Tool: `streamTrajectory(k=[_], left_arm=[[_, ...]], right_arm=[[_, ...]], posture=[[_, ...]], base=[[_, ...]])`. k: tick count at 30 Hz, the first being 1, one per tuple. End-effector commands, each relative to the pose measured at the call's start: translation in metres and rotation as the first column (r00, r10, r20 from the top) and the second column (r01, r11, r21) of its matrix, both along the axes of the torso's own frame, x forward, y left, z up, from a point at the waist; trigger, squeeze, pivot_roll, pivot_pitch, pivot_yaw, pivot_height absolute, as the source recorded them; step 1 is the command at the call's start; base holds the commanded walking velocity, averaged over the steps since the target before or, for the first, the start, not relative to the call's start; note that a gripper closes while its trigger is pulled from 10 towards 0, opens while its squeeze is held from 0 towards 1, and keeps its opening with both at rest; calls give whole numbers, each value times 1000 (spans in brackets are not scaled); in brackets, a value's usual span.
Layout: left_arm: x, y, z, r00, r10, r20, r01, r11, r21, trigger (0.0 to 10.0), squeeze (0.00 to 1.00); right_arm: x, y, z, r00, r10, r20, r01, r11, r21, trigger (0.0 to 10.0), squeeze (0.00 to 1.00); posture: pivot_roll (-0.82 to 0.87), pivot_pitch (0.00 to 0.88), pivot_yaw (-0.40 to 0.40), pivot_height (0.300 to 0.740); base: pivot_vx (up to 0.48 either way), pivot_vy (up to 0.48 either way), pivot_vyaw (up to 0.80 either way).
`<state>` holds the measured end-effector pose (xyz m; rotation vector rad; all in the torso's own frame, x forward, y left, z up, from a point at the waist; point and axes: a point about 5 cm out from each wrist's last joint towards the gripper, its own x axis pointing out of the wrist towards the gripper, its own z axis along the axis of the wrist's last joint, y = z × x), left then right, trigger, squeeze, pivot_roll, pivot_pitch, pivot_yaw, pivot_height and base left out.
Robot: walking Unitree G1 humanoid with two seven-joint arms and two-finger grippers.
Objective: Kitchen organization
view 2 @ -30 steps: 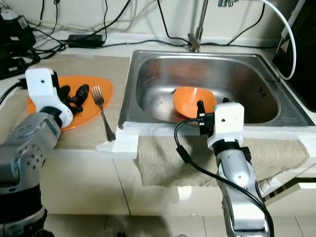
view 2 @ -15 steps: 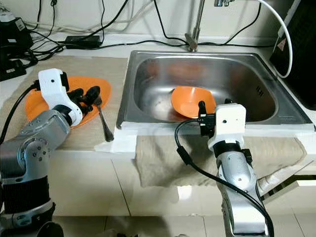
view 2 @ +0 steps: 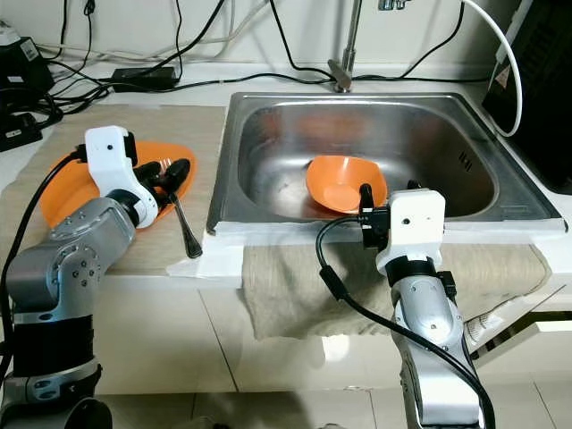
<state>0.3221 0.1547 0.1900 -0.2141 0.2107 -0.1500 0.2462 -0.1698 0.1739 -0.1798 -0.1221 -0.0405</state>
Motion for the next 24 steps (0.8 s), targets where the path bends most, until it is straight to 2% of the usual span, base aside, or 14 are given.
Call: streamTrajectory(k=[1, 24], left_arm=[[2, 0, -1, 1000, -6, 0, 6, 1000, 25, 10000, 0], [16, -3, -18, 997, -10, -80, 12, 999, 31, 10000, 0]], right_arm=[[-3, 0, 4, 1000, -9, 9, 9, 1000, -10, 10000, 0], [-6, -4, 12, 999, -23, 30, 23, 1000, -21, 10000, 0]], posture=[[-66, 0, 54, 740], [-109, 0, 64, 740]], base=[[0, 0, 0], [0, 0, 0]])
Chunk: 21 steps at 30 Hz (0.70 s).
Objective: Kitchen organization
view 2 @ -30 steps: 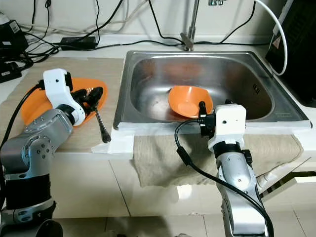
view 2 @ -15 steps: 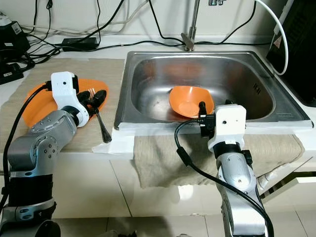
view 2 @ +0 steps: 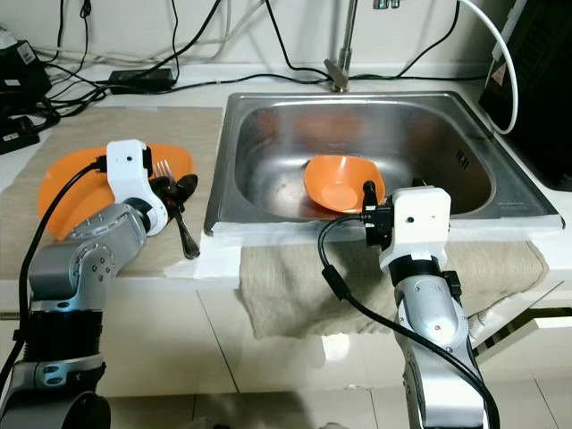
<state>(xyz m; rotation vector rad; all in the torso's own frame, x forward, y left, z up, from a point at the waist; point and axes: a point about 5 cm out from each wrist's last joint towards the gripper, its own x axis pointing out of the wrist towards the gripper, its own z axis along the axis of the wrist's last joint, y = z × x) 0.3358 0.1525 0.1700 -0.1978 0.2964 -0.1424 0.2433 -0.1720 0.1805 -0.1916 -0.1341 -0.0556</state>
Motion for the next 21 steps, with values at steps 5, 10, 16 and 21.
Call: streamTrajectory(k=[5, 10, 16, 21], left_arm=[[4, -2, -3, 1000, -11, -22, 11, 1000, 21, 10000, 0], [6, 1, -5, 999, 0, -34, 2, 999, 35, 10000, 0], [10, 6, -2, 1000, 17, -12, -16, 999, 50, 10000, 0], [12, 9, -1, 1000, 29, -9, -28, 998, 55, 10000, 0]], right_arm=[[-3, -1, 6, 1000, 8, 14, -8, 1000, -2, 10000, 0], [-2, 8, 6, 983, 177, -40, -174, 982, 68, 10000, 0], [-4, 1, 13, 922, 373, -104, -355, 921, 158, 10000, 0], [-8, 5, 14, 866, 481, -134, -447, 867, 220, 10000, 0]], posture=[[-116, 0, 64, 740], [-120, 0, 66, 740], [-121, 0, 62, 740], [-119, 0, 61, 740]], base=[[0, 0, 0], [0, 0, 0], [0, 0, 0], [0, 0, 0]])
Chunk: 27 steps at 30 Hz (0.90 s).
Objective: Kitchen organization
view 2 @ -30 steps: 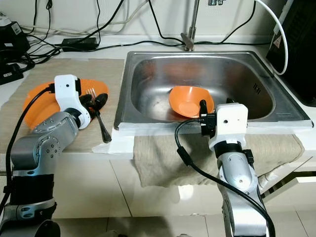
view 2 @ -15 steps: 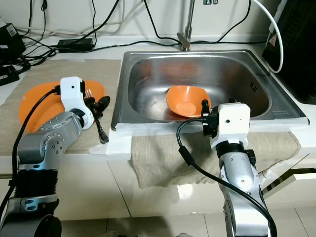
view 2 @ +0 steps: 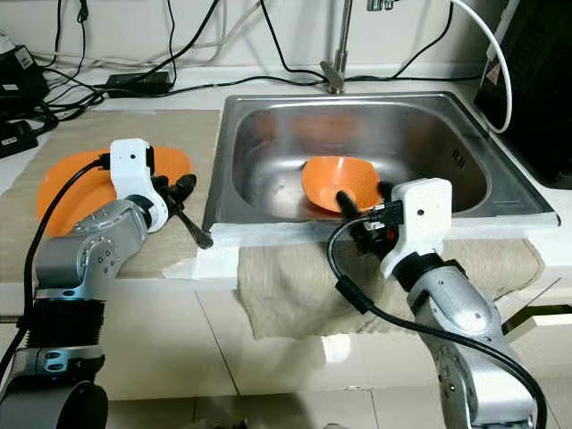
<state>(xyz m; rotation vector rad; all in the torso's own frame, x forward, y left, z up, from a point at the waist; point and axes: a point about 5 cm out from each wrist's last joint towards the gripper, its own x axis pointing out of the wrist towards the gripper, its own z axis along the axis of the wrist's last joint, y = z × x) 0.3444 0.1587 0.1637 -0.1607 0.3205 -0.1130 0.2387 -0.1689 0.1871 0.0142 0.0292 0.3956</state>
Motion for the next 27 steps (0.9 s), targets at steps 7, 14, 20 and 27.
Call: streamTrajectory(k=[7, 14, 20, 27], left_arm=[[7, 15, 3, 999, 43, 7, -43, 999, 27, 10000, 0], [10, 25, 2, 997, 73, 2, -73, 996, 42, 10000, 0], [17, 41, 4, 993, 116, 12, -117, 991, 62, 10000, 0], [23, 58, -1, 987, 160, -1, -160, 984, 83, 10000, 0]], right_arm=[[-18, 6, 14, 960, 269, -74, -257, 956, 144, 10000, 0], [-17, 1, 20, 953, 293, -76, -278, 946, 166, 10000, 0], [-20, 1, 22, 945, 313, -99, -289, 936, 201, 10000, 0], [-22, 2, 21, 939, 323, -115, -292, 930, 221, 10000, 0]], posture=[[-112, 0, 59, 740], [-111, 0, 57, 740], [-110, 0, 58, 740], [-115, 0, 60, 740]], base=[[0, 0, 0], [0, 0, 0], [0, 0, 0], [0, 0, 0]])
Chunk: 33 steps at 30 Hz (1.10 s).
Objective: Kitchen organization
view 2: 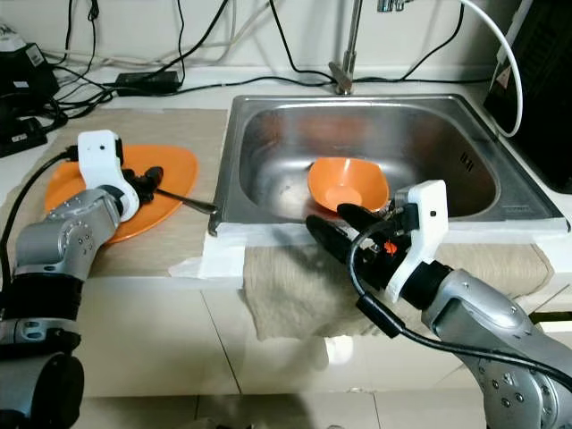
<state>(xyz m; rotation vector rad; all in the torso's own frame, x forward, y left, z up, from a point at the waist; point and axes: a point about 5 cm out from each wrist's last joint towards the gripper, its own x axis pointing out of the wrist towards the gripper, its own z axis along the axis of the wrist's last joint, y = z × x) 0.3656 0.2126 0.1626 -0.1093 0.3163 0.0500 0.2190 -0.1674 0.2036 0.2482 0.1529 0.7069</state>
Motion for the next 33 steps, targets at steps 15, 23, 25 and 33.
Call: streamTrajectory(k=[15, 23, 25, 33], left_arm=[[10, 21, 1, 998, 58, 12, -58, 997, 43, 10000, 0], [16, 18, 51, 984, 104, 147, -99, 994, -37, 10000, 0], [15, 18, 54, 983, 123, 135, -114, 991, -69, 10000, 0], [6, 19, 47, 982, 185, 29, -179, 972, -154, 10000, 0]], right_arm=[[-6, 0, 0, 1000, -11, -22, 11, 1000, 1, 10000, 0], [-6, 0, -1, 999, -11, -33, 11, 1000, 2, 10000, 0], [-5, 1, -2, 999, -10, -34, 10, 1000, 3, 10000, 0], [-5, 6, -5, 999, 2, -39, -2, 1000, 8, 10000, 0]], posture=[[-126, 0, 60, 740], [-116, 0, 62, 740], [-111, 0, 65, 740], [-85, 0, 71, 740]], base=[[0, 0, 0], [0, 0, 0], [0, 0, 0], [0, 0, 0]])
